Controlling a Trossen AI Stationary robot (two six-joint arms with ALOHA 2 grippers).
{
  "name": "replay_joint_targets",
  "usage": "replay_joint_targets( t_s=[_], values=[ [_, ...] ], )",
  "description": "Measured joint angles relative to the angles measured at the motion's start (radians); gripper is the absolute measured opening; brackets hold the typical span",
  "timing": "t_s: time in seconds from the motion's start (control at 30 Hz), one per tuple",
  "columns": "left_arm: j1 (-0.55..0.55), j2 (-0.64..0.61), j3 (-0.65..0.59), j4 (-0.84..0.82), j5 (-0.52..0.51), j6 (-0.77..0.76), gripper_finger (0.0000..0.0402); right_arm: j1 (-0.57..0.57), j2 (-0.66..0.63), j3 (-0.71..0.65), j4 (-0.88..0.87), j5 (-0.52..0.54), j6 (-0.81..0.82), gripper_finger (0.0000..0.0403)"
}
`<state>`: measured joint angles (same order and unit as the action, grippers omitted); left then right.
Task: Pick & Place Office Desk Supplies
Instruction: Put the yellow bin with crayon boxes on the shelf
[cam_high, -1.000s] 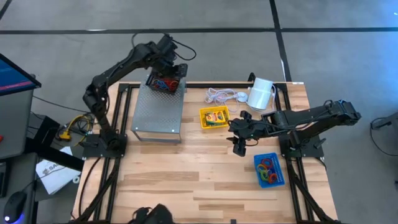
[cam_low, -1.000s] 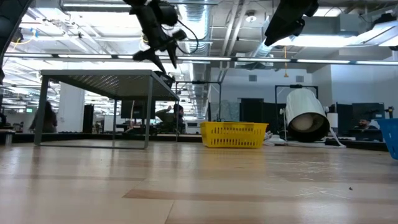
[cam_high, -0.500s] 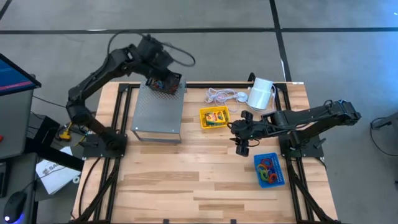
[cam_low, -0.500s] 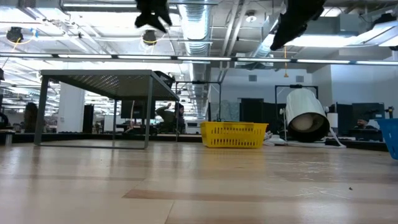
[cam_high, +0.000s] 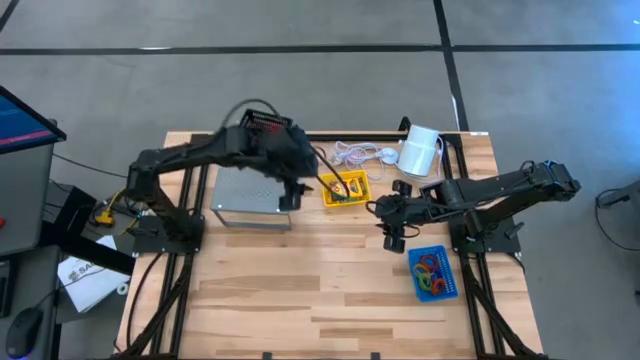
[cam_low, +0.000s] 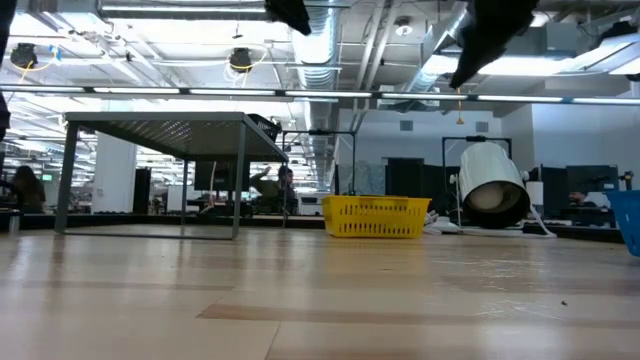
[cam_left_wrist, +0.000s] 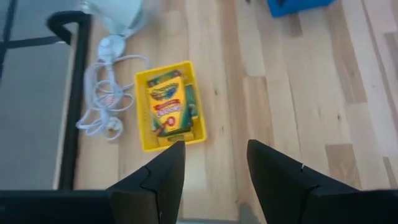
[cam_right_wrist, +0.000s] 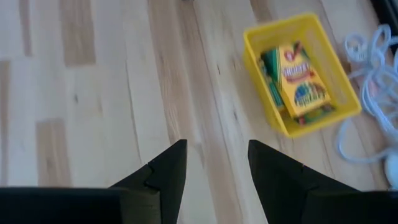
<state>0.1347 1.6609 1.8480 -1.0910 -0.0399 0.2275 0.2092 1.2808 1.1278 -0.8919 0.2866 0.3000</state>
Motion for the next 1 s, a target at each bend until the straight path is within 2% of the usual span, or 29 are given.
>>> replay_joint_targets(
  t_s=[0.17, 0.27, 0.33, 0.5, 0.67, 0.83, 1.0],
  values=[
    [-0.049, 0.024, -0.001, -0.010, -0.010, -0.002, 0.0167, -0.017, 0.000, 0.000, -0.002, 0.002, -0.069, 0.0168],
    [-0.052, -0.027, -0.001, 0.005, -0.024, -0.088, 0.0167, -0.054, 0.000, 0.000, 0.073, 0.001, -0.174, 0.0168],
    [-0.051, -0.092, -0.020, 0.074, -0.031, -0.148, 0.0165, -0.086, 0.000, 0.000, 0.118, -0.002, -0.249, 0.0168],
    [-0.051, -0.313, -0.223, 0.323, -0.069, -0.260, 0.0146, -0.196, 0.029, -0.001, 0.197, -0.080, -0.375, 0.0168],
    [-0.051, -0.515, -0.442, 0.492, -0.084, -0.292, 0.0126, -0.306, 0.145, 0.000, 0.256, -0.189, -0.460, 0.0168],
    [-0.051, -0.637, -0.582, 0.531, -0.084, -0.315, 0.0110, -0.377, 0.293, 0.000, 0.248, -0.209, -0.521, 0.0168],
    [-0.051, -0.710, -0.658, 0.543, -0.080, -0.315, 0.0104, -0.427, 0.384, 0.016, 0.275, -0.207, -0.528, 0.0168]
  ],
)
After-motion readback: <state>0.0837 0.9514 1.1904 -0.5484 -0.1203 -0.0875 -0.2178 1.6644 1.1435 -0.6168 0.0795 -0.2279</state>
